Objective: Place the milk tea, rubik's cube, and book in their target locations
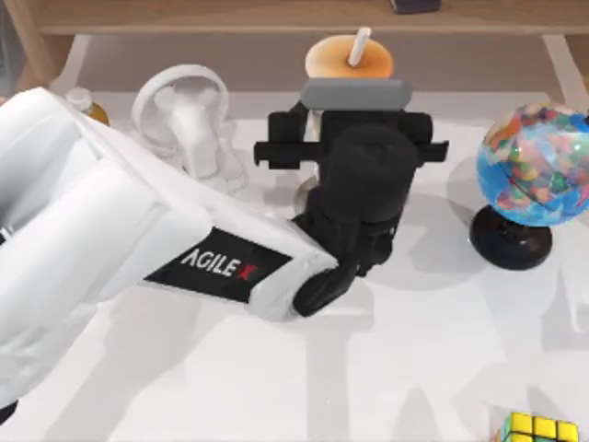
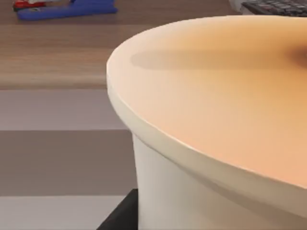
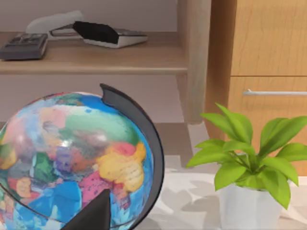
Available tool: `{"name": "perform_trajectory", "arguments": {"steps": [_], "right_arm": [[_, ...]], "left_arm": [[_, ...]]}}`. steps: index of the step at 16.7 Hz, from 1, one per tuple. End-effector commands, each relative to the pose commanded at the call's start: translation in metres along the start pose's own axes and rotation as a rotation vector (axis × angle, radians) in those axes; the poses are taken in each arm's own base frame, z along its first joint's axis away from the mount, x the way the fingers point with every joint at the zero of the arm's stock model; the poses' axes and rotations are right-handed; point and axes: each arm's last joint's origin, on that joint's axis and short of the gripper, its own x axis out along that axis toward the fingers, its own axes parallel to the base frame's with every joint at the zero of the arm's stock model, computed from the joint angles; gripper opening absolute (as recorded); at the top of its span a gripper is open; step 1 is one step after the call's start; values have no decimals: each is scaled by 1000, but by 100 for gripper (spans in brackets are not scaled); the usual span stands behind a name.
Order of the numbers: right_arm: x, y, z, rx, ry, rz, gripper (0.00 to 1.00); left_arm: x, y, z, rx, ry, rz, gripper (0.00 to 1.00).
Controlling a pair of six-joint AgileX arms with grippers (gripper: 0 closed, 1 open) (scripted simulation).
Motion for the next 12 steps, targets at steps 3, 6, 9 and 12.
{"name": "perform_trajectory", "arguments": {"steps": [3, 6, 9, 12], "right_arm": [[0, 0, 0, 0, 0, 0, 100], [0, 0, 0, 0, 0, 0, 100], [0, 0, 0, 0, 0, 0, 100], [0, 0, 0, 0, 0, 0, 100]], "left_arm": [[1, 1, -2, 1, 0, 1, 0], [2, 0, -15, -1, -3, 1, 0], [3, 0, -28, -1, -1, 0, 0], [3, 0, -30, 0, 0, 0, 0]]}}
